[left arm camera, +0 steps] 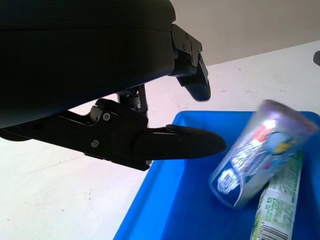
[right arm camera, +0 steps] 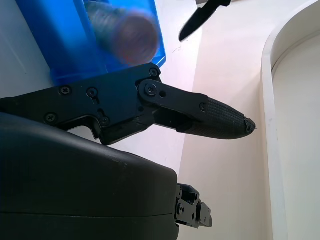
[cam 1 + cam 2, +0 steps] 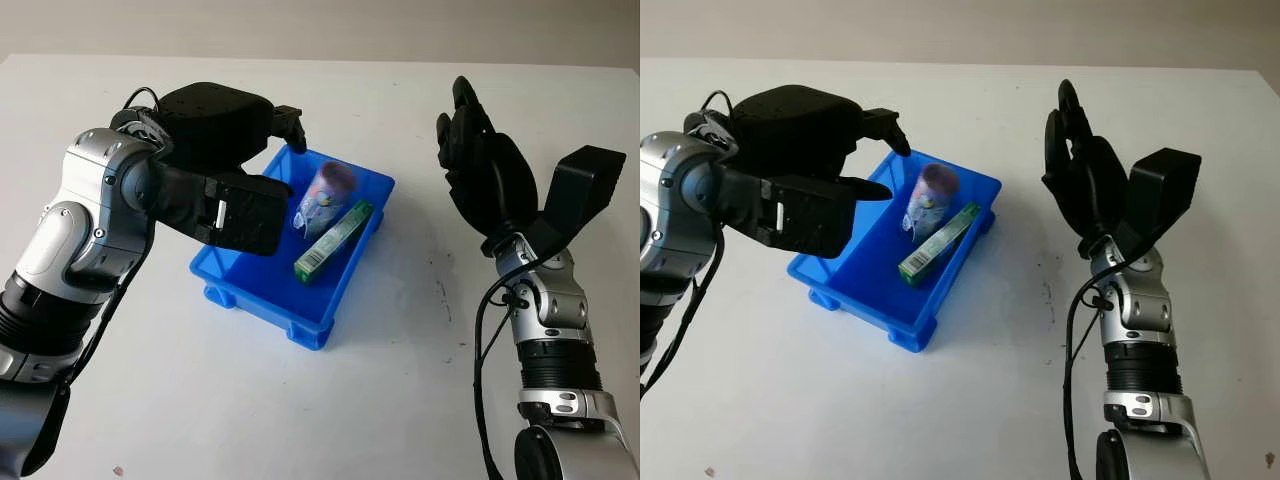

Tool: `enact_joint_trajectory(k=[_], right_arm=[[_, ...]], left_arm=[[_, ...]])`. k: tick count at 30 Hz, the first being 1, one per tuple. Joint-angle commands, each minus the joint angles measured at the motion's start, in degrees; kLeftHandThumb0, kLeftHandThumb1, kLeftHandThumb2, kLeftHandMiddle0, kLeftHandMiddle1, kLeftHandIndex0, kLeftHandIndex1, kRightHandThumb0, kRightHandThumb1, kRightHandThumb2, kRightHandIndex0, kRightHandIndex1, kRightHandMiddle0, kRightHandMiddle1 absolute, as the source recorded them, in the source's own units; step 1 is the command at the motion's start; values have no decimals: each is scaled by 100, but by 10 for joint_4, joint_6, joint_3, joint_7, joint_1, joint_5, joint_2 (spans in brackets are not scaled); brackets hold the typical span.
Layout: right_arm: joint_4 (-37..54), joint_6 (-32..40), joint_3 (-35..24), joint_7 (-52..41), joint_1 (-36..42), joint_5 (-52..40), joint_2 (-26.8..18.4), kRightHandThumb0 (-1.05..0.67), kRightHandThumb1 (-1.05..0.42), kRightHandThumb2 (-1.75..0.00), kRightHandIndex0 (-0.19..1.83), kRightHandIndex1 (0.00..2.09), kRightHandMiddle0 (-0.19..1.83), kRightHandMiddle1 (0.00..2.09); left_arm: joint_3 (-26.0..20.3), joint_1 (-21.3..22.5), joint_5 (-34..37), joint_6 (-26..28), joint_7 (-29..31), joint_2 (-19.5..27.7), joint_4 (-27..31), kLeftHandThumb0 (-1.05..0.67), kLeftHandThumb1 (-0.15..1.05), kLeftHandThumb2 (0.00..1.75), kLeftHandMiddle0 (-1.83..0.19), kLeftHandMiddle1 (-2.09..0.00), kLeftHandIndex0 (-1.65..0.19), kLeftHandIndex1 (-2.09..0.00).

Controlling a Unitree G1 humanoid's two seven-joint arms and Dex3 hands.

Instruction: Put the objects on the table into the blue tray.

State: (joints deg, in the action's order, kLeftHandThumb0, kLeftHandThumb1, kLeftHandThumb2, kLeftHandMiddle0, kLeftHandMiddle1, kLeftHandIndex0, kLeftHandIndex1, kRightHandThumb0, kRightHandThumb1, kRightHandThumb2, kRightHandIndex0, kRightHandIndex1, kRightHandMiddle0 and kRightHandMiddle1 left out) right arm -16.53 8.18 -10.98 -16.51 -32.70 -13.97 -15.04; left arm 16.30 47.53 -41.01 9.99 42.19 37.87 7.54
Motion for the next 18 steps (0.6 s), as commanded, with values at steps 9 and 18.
enact_joint_trajectory(k=[9, 18], right_arm=[[4, -5, -1, 0, 0, -3, 2, -71, -105, -70, -19, 0, -19, 0], [-5, -11, -1, -4, -6, -1, 0, -71, -105, -69, -19, 0, -19, 0]], left_arm=[[-20, -2, 21, -28, -17, 4, 3, -69, 105, 45, -14, -3, -3, -6], [-100, -5, 106, 49, -74, -41, -30, -74, 105, 55, -4, -3, 1, -4]])
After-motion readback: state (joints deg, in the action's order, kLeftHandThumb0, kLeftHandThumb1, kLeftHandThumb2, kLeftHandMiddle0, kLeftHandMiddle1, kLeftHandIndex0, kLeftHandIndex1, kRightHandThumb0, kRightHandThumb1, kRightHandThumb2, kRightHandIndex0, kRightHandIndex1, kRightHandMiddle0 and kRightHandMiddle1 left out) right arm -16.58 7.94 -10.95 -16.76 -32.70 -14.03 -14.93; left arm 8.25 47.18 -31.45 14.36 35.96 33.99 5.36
